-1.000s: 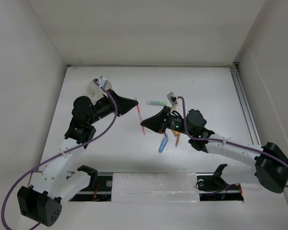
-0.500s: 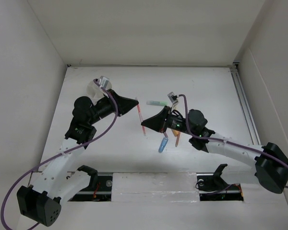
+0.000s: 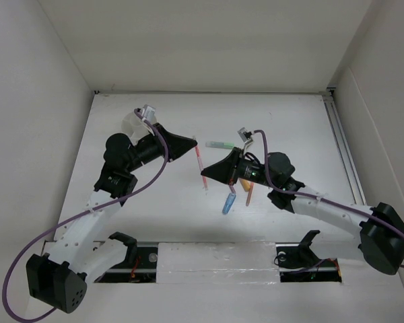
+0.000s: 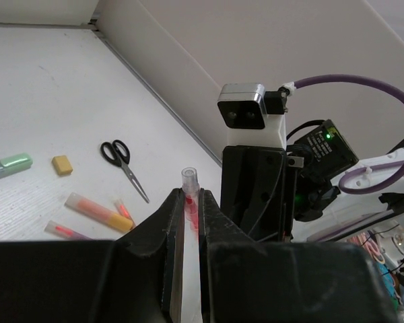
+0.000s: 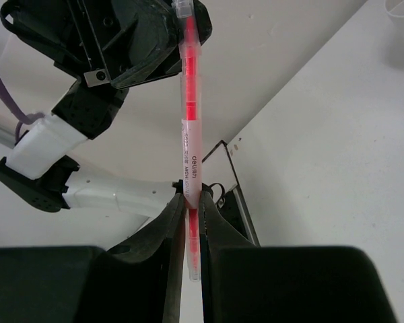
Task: Sort the stationery into containers
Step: Close the pen cap on the pen.
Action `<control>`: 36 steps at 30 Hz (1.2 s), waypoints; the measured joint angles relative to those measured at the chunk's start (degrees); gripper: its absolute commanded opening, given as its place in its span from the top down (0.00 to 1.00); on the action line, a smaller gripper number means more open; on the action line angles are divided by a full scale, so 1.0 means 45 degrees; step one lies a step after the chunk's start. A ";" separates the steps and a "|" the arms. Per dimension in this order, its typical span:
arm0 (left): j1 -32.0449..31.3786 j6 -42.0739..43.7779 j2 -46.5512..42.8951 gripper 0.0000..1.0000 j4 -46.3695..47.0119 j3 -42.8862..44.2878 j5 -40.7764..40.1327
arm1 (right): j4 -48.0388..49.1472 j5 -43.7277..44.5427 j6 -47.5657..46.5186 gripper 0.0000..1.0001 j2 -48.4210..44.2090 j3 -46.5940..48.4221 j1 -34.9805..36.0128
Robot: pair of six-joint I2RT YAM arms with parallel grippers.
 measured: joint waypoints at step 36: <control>0.0029 0.1889 0.0850 1.00 -0.2637 0.0879 0.0748 | -0.0743 -0.0612 -0.1729 1.00 0.0874 0.0291 -0.0015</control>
